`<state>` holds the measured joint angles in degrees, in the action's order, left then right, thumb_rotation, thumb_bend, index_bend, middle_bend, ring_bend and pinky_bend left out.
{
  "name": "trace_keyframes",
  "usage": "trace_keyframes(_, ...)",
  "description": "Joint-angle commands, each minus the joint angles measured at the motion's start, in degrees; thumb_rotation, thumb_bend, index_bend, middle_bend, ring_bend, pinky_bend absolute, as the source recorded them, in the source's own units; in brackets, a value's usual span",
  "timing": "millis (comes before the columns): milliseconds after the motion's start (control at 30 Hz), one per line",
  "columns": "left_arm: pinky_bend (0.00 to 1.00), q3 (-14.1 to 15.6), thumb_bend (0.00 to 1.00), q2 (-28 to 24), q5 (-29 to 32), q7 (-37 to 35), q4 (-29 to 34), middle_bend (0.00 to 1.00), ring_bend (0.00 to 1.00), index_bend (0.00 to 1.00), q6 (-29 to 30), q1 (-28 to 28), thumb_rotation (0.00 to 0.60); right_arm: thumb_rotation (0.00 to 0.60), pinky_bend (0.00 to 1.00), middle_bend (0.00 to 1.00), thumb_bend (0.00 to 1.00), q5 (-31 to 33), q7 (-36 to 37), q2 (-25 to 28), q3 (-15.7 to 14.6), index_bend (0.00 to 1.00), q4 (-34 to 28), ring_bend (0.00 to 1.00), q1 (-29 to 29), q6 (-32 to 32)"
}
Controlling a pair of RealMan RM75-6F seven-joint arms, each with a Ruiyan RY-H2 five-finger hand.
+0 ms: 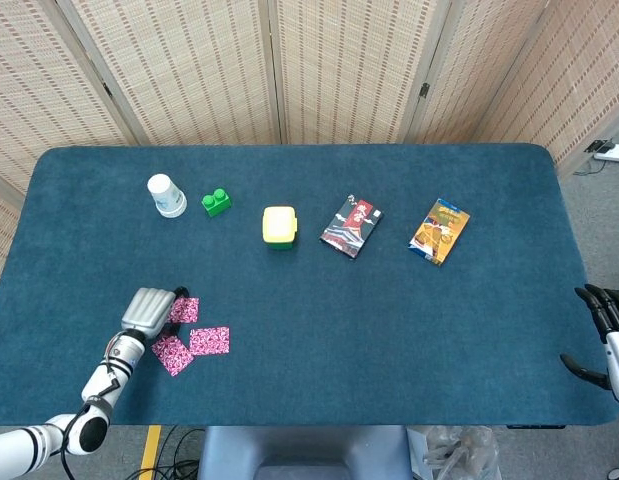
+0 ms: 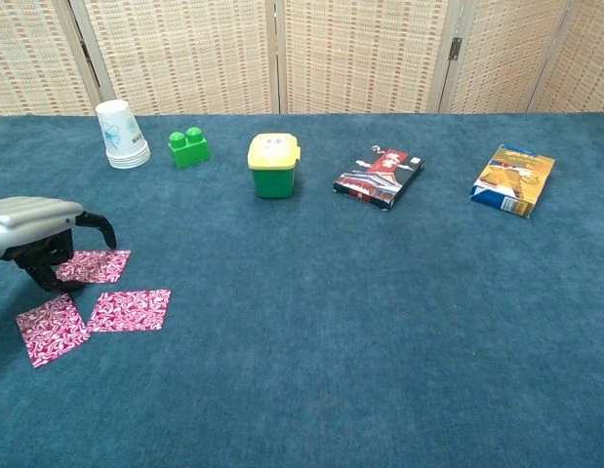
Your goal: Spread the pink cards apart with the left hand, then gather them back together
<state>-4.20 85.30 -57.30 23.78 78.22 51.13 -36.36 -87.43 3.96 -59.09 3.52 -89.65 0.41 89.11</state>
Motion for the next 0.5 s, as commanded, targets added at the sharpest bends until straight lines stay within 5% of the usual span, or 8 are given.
trace_keyframes(33, 1.0, -0.02, 0.32, 0.23, 0.33, 0.13, -0.34, 1.0, 0.98, 0.31, -0.13, -0.09, 0.6, 0.6, 0.18, 0.15, 0.18, 0.08, 0.11, -0.03, 0.01, 0.11, 0.1, 0.11, -0.04, 0.0)
trace_keyframes(500, 1.0, -0.1, 0.32, 1.28, 0.23, -0.55, -2.03, 1.0, 0.98, 0.33, 0.19, 0.1, 0.6, 0.6, 0.18, 0.15, 0.18, 0.29, 0.07, -0.18, 0.1, 0.11, 0.23, 0.11, 0.22, -0.46)
